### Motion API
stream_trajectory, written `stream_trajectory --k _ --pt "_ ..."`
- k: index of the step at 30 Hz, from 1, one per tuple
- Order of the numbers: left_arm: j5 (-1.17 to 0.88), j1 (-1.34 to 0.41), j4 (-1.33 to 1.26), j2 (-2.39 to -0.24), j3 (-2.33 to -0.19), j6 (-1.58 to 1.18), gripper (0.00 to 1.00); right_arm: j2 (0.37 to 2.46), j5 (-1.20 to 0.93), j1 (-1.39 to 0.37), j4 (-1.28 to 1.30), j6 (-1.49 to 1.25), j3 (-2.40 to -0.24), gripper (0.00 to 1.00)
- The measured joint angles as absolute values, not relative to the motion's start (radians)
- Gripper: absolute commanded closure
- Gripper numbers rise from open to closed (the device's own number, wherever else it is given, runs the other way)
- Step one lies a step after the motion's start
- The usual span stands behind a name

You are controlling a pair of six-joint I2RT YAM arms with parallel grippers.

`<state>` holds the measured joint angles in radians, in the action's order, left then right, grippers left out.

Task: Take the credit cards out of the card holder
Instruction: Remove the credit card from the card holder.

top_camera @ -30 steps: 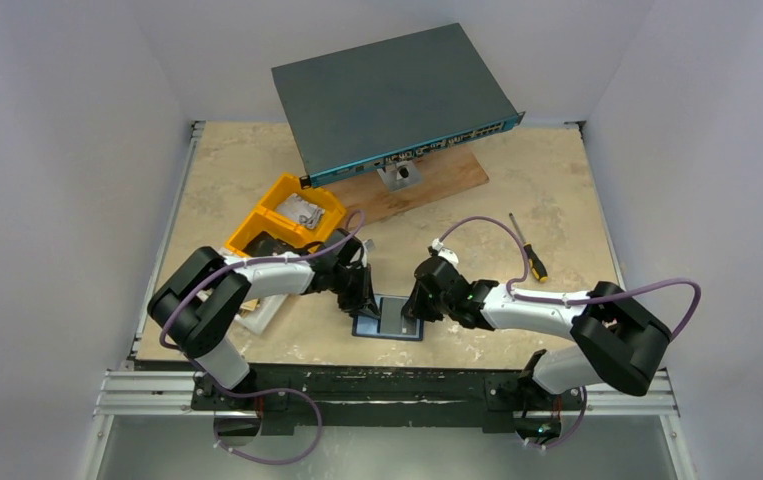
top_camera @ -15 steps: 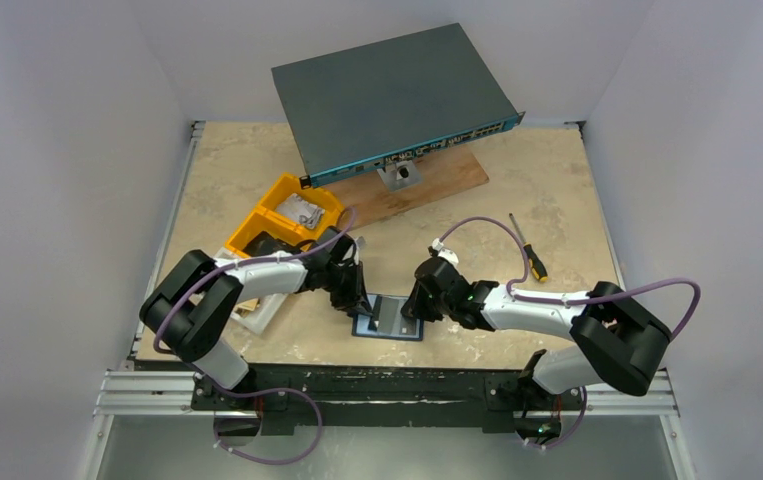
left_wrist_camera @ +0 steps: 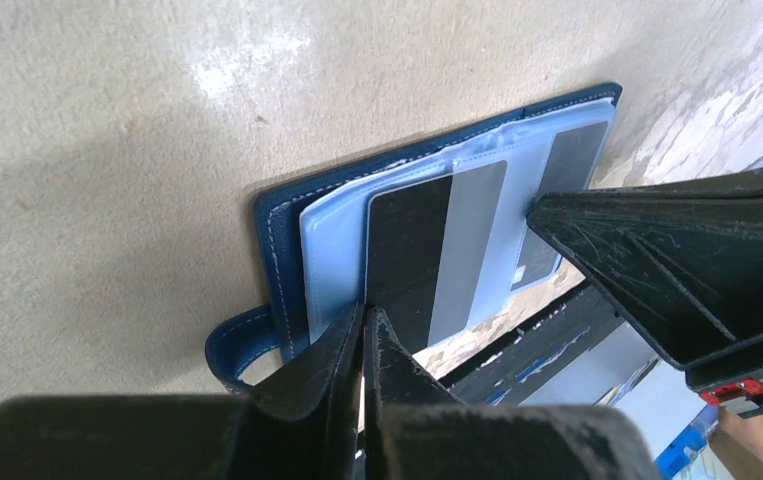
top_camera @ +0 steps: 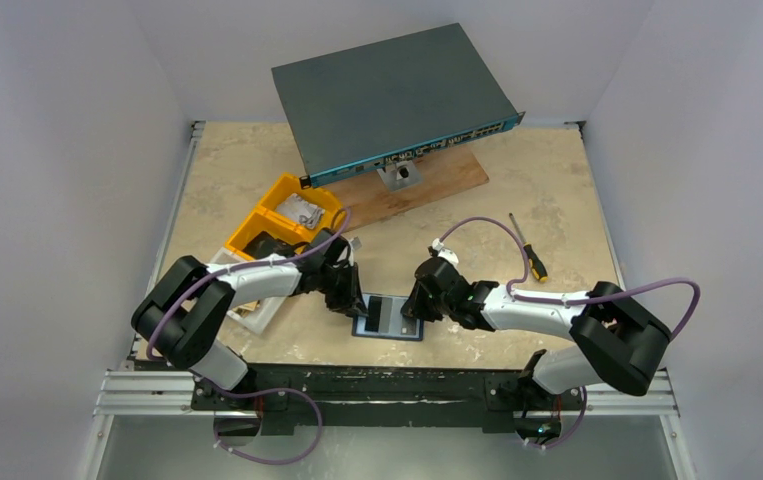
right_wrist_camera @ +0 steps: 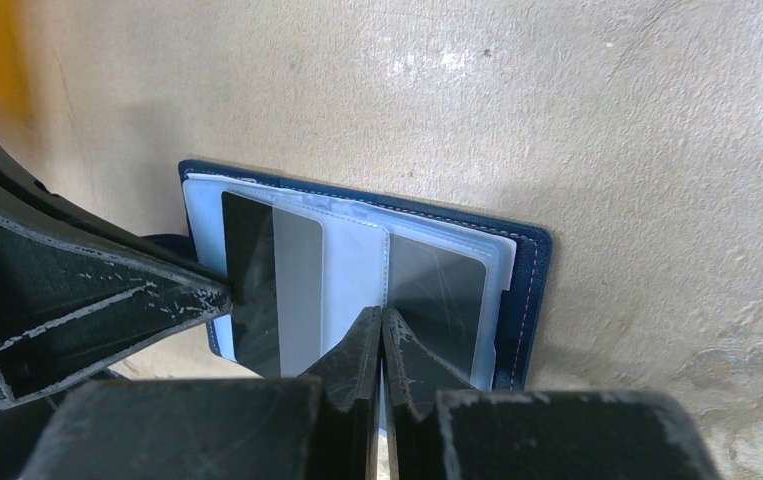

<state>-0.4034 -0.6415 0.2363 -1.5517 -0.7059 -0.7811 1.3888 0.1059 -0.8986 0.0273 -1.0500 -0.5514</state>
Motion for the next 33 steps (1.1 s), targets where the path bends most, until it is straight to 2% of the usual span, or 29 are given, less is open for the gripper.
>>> stream_trajectory --k 9,20,33 --pt "-0.463 -0.641 0.186 -1.576 -0.698 -0.786 0.81 1.395 0.105 -0.898 0.017 -1.050 -0.552 1.00" --pt "-0.502 -0.641 0.150 -1.602 -0.698 -0.801 0.72 1.403 0.105 -0.899 0.004 -1.049 -0.552 1.00" --pt "-0.521 -0.641 0.119 -1.600 -0.688 -0.831 0.66 1.421 0.111 -0.904 0.025 -1.010 -0.581 1.00"
